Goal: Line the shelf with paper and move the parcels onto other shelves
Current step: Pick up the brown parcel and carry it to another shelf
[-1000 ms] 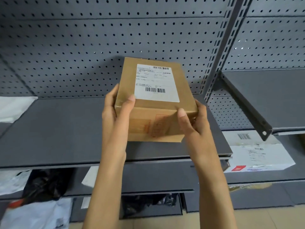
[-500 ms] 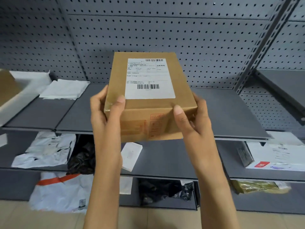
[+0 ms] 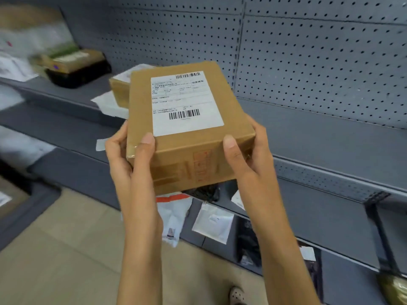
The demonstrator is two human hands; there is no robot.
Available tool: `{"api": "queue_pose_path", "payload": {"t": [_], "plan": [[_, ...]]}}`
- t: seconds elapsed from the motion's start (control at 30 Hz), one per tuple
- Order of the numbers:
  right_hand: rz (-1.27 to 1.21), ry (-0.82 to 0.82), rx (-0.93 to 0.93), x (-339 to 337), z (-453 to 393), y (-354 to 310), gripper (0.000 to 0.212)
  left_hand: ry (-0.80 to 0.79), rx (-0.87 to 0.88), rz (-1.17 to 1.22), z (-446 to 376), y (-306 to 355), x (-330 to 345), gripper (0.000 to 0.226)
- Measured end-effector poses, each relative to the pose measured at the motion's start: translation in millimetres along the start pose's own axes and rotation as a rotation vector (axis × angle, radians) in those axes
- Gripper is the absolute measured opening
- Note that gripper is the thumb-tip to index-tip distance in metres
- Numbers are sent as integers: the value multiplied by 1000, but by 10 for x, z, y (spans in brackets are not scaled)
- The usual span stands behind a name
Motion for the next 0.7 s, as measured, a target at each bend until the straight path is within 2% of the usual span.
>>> {"api": "queue_pose_path", "payload": {"t": [0.2,0.37,0.47,0.7], "plan": [[-82,-176,1,995,-202,134,45,188,86,-46,-382,96,-776,37],[-152,-299,29,1731,-469,360,46,327,76,-72,-865,45,-1237,33],[-184,-343,40,2157,-703,517,46,379,76,-89,-1214,-11,-1443,27],[-220,-374,25,3072,-1592,738,47,403,102,-141,-2383,-15,-1644,27]]}}
Point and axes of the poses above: each hand's wrist, its own z-axis away from the middle knuckle, its own x-axis out of the palm, y = z × x, the point moved 6 cm from there along -z, towards the middle knuckle, and after that the axes turned 7 degrees about -z, right-handed, at the moved point
